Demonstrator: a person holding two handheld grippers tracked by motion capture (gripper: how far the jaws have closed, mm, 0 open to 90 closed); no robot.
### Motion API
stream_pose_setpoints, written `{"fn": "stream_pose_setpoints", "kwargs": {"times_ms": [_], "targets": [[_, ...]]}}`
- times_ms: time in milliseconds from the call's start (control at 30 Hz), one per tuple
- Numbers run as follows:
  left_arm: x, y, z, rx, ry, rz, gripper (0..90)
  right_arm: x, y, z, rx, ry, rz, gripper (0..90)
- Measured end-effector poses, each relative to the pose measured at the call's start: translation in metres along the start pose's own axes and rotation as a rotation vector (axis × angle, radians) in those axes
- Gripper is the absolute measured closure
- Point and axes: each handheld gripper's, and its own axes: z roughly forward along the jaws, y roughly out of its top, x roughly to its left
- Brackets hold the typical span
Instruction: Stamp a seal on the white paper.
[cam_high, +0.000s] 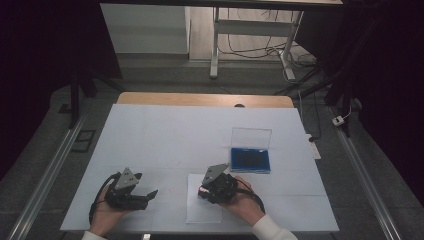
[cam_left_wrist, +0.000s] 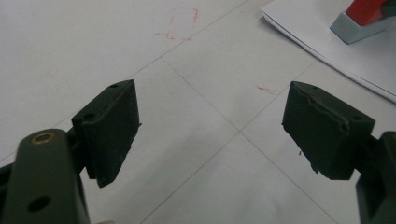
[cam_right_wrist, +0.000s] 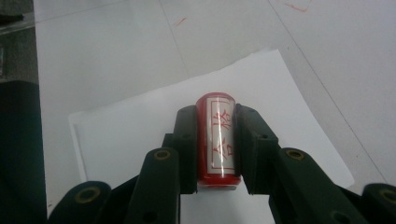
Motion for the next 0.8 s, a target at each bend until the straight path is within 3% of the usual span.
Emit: {"fn": "stream_pose_setpoints", "kwargs": {"times_ms": [200, 267, 433, 800], "targets": [[0.001, 0.000, 0.001, 0.002, 0.000, 0.004, 18.9, -0.001, 0.001, -0.006, -0.030, 0.023, -0.002, 69.6], [0.001, 0.000, 0.002, 0.006, 0.002, 0.008, 18.9, -0.003, 0.000, -0.012, -0.101, 0.041, 0.038, 69.5], [0.001, 0.000, 0.001, 0.006, 0.001, 0.009, 18.9, -0.006, 0.001, -0.029, -0.163, 0.004, 0.055, 69.4], [0.002, 0.000, 0.001, -0.003, -0.004, 0.004, 18.9, -0.018, -0.003, -0.046, -0.185, -0.045, 0.083, 69.3]]}}
